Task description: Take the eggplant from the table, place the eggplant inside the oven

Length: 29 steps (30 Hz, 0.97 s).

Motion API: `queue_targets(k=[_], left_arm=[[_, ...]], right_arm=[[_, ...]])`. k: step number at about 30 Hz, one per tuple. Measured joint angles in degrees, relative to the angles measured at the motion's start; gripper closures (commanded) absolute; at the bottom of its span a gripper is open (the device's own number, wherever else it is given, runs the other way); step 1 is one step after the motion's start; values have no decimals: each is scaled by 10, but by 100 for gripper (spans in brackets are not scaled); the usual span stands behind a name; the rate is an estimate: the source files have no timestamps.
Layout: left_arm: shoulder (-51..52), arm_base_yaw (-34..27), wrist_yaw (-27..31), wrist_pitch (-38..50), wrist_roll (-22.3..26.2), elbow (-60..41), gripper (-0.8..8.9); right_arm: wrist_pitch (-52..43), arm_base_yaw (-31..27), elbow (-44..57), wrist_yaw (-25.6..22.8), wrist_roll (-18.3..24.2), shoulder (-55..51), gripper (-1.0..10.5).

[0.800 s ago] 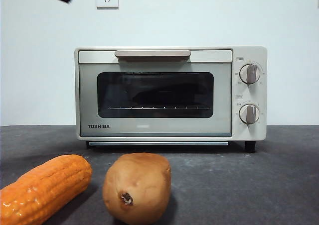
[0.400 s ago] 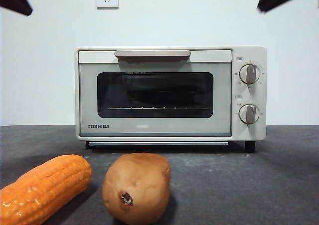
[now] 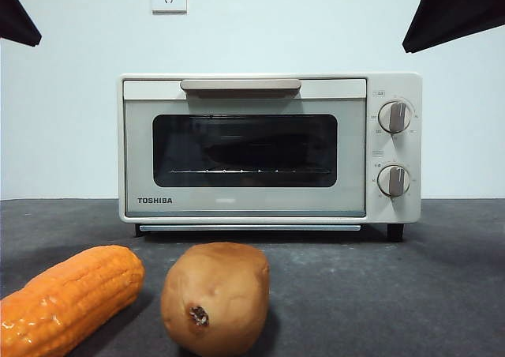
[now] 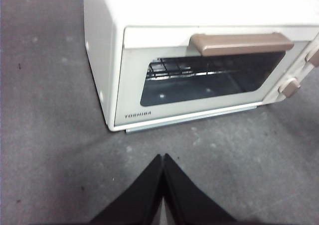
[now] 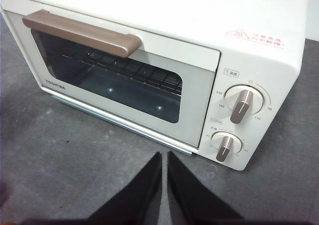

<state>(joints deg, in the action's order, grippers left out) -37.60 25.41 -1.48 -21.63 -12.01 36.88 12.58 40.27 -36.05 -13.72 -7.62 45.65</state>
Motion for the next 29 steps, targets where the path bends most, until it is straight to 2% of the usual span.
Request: queue_targets(k=[11,15,21,26,29], left_arm=[[0,2,0,-1,-2,0,810],[52,-8,0,-13,7,-2,810],[186,-103,0,21,94,-30,810],[261,-210,1,48,127,-124,810],[294,-249,1,72,132,-181,810]], right_arm=[[0,0,0,0,2,-4,942],[0,0,0,0,2,-4,942],[0,-1,0,0,2,-4,942],[0,-1,0,0,2,-4,942],[0,-1,0,0,2,-4,942]])
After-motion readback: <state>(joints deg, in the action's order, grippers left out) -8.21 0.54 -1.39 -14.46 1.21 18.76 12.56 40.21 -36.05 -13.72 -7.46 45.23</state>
